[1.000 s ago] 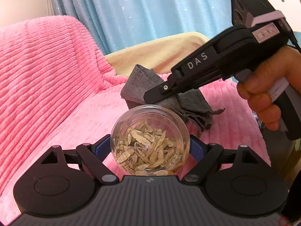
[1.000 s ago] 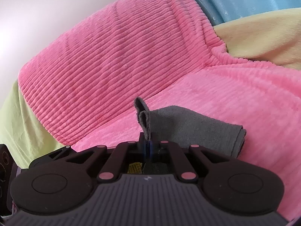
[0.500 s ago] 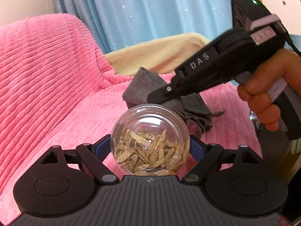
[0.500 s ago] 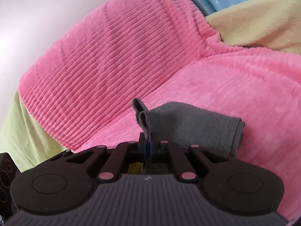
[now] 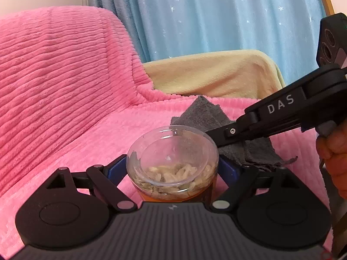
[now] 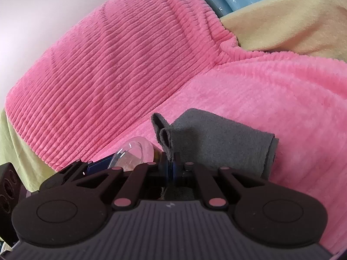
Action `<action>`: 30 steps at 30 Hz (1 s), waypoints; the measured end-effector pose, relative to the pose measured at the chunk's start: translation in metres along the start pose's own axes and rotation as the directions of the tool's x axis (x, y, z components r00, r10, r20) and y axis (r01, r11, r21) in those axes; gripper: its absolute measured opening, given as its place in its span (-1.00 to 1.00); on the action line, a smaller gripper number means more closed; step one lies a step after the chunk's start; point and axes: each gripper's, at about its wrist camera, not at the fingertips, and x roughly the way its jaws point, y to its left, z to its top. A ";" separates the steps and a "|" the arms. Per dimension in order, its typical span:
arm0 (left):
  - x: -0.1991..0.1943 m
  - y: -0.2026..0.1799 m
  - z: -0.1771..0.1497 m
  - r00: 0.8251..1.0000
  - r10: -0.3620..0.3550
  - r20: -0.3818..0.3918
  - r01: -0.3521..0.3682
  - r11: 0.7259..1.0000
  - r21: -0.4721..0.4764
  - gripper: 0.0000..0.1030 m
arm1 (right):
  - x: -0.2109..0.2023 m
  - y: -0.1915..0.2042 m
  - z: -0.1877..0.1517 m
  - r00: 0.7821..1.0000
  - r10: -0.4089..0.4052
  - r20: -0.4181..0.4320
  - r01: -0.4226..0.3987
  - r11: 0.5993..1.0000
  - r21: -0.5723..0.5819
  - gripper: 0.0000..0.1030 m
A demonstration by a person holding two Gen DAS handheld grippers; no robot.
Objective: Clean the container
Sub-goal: 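Turn the jar upright with the left gripper, lid facing the cloth, then wipe the jar lid with the cloth in the right gripper while the left gripper holds the jar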
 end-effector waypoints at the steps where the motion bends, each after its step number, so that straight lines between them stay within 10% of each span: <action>1: -0.003 0.001 0.000 1.000 -0.008 -0.002 0.008 1.000 0.005 0.68 | 0.000 -0.001 0.000 1.000 0.004 -0.001 -0.004 1.000 0.005 -0.95; 13: -0.022 -0.003 -0.010 0.998 -0.019 -0.052 0.023 0.997 0.068 0.71 | -0.016 0.004 0.004 0.996 0.046 0.074 -0.047 0.999 0.010 -0.94; 22: -0.027 -0.001 -0.024 0.999 -0.023 -0.028 0.024 0.999 0.041 0.72 | -0.014 0.031 0.005 0.979 0.202 0.009 -0.199 0.972 -0.127 -0.94; 30: -0.027 -0.003 -0.030 1.000 -0.027 0.005 0.027 0.999 0.044 0.70 | 0.004 0.049 0.001 0.983 0.146 -0.108 -0.170 0.950 -0.262 -0.95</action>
